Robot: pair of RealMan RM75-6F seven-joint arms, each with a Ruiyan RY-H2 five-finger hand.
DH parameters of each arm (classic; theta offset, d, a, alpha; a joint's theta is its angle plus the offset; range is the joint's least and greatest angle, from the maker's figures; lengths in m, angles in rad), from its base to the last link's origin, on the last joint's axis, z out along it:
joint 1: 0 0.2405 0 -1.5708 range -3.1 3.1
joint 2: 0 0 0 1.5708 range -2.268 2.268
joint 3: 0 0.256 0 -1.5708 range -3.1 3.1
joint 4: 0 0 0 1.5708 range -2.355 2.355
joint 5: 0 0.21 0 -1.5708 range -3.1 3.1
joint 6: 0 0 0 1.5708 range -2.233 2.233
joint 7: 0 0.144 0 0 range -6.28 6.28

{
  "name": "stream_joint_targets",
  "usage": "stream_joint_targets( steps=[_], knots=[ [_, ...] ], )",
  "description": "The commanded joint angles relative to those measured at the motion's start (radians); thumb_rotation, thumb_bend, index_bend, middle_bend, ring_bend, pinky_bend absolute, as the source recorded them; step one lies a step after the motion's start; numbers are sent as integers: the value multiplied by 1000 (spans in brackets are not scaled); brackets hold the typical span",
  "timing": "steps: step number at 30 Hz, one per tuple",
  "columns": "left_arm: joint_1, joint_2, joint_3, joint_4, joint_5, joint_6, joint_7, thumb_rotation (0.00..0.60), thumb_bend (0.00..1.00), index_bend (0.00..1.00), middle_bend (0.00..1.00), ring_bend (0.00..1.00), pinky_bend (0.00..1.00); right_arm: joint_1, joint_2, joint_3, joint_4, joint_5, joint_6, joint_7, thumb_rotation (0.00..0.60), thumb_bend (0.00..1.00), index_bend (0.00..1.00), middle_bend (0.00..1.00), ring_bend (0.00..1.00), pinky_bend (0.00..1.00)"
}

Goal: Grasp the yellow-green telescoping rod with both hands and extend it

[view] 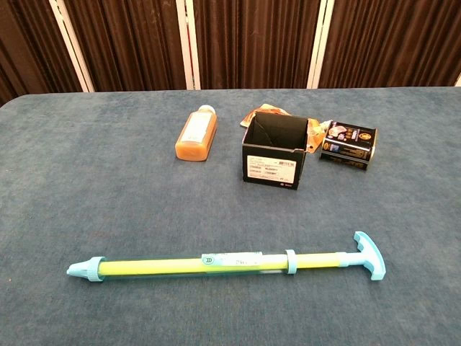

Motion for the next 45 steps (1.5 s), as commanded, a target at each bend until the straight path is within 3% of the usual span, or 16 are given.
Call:
stream_joint_targets(
  steps=[1, 8, 11, 16, 22, 31, 45],
  knots=[
    [-1, -4, 5, 3, 6, -2, 3, 600, 51, 91, 73, 44, 19, 3, -4, -2, -2, -3, -3, -5, 600, 0, 11, 0, 0, 0],
    [-9, -45, 15, 17, 48, 10, 0, 600, 62, 154, 71, 44, 33, 7, -5, -1, -6, 0, -10, 0, 600, 0, 11, 0, 0, 0],
    [-22, -88, 31, 32, 100, 12, 8, 600, 78, 224, 71, 44, 39, 11, -4, 2, -7, 4, -17, 10, 600, 0, 12, 0, 0, 0],
    [-40, -183, 34, 63, 183, 38, 89, 600, 103, 443, 72, 44, 39, 19, -3, 1, -6, 9, -32, 25, 600, 0, 11, 0, 0, 0],
    [-63, -287, 49, 92, 232, -9, 207, 600, 127, 507, 76, 44, 39, 36, -2, 4, 2, 22, -65, 46, 600, 0, 11, 0, 0, 0],
    [-100, -494, 46, 247, 264, -74, 350, 600, 135, 427, 76, 43, 39, 44, 23, 18, 10, 61, -88, 106, 600, 0, 3, 0, 0, 0],
    [-133, -635, 49, 357, 237, -147, 405, 600, 185, 450, 72, 44, 52, 43, 53, 21, 20, 72, -89, 171, 600, 0, 0, 0, 0, 0]
  ],
)
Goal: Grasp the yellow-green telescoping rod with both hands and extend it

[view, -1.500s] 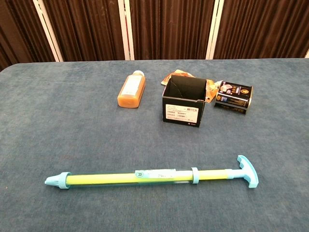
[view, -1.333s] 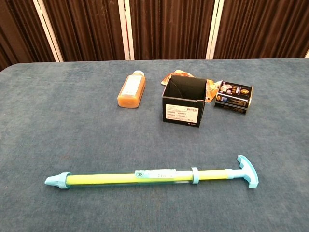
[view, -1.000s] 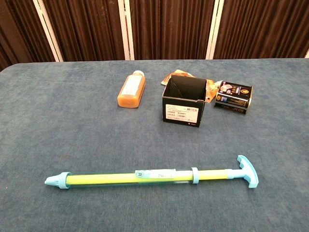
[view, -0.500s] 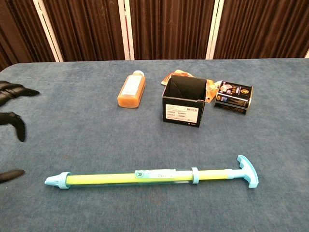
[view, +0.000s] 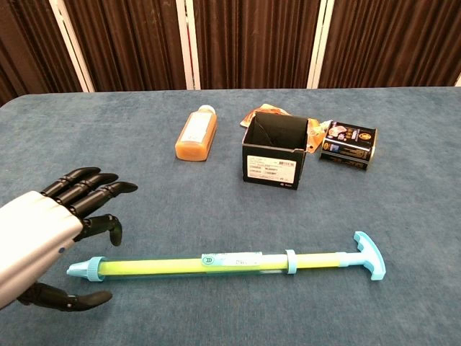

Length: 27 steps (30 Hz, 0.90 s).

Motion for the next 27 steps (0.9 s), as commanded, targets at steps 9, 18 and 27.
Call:
stream_joint_targets(
  steps=[9, 18, 27],
  knots=[
    [-31, -50, -18, 58, -48, -47, 21, 600, 220, 466, 73, 44, 52, 2, 8, 0, -1, 9, -7, 6, 600, 0, 0, 0, 0, 0],
    [-45, -55, -21, 86, -82, -65, 11, 600, 239, 491, 74, 44, 53, 1, 3, 4, 1, 19, -5, -7, 600, 0, 0, 0, 0, 0],
    [-58, -58, -15, 99, -107, -87, 8, 600, 350, 551, 96, 44, 52, 1, -5, 5, 2, 19, -1, -25, 600, 0, 0, 0, 0, 0]
  ],
)
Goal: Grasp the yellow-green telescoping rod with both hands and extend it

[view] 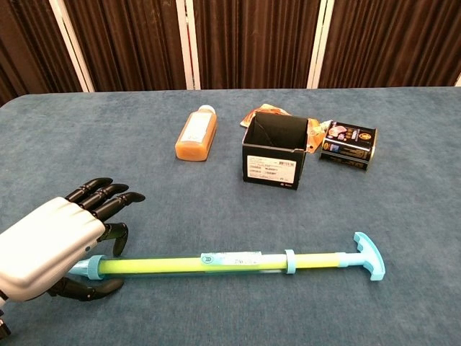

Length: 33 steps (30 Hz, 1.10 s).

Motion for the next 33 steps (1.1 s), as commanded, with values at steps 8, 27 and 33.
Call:
stream_joint_targets(
  steps=[8, 27, 33],
  knots=[
    [-12, 6, 10, -14, -2, 9, -8, 600, 458, 587, 122, 46, 52, 10, -26, -22, 5, -43, -9, -21, 600, 118, 67, 0, 0, 0],
    [-48, 85, 114, -117, 105, 48, -104, 600, 449, 627, 147, 54, 52, 9, -235, -123, 55, -195, -18, -118, 600, 215, 263, 0, 0, 0],
    [-48, 80, 147, -126, 138, 64, -127, 600, 436, 634, 155, 54, 52, 10, -286, -131, 57, -221, -11, -133, 600, 243, 268, 0, 0, 0]
  ],
)
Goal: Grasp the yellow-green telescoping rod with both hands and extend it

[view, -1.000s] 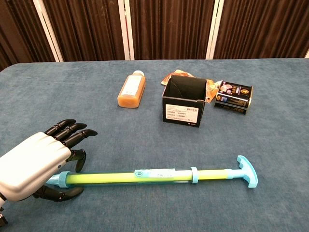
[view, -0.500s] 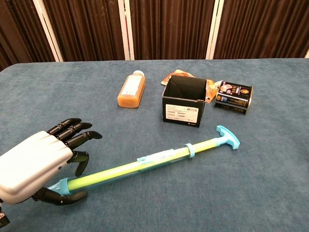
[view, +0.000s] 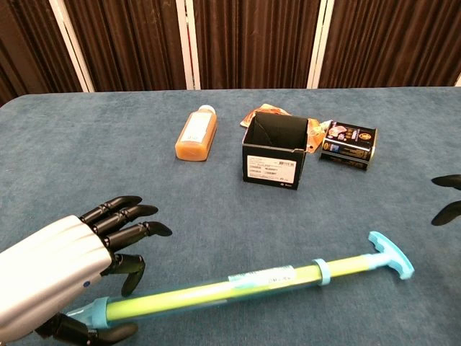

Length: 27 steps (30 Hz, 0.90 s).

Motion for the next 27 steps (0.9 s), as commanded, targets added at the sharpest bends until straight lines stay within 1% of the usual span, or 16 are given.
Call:
stream_joint_targets(
  steps=[1, 9, 10, 13, 27],
  knots=[
    [0, -4, 12, -2, 15, 10, -6, 600, 435, 636, 157, 57, 52, -1, -22, -4, 4, -5, 1, -3, 600, 245, 271, 0, 0, 0],
    [-15, -41, 31, 39, 49, 16, -47, 600, 424, 648, 166, 72, 52, 6, -70, -24, -6, 4, -42, 8, 600, 275, 288, 0, 0, 0],
    [-19, -48, 30, 52, 45, 8, -58, 600, 424, 648, 166, 72, 52, 10, -109, -35, 14, -2, -57, 30, 600, 279, 289, 0, 0, 0],
    [-22, -54, 30, 71, 47, 14, -65, 600, 420, 648, 166, 72, 53, 10, -148, -44, 60, -3, -71, 41, 600, 289, 293, 0, 0, 0],
    [-26, -49, 39, 79, 47, 34, -94, 600, 413, 652, 167, 72, 52, 21, -215, -61, 146, 11, -100, 99, 600, 301, 341, 0, 0, 0]
  ],
)
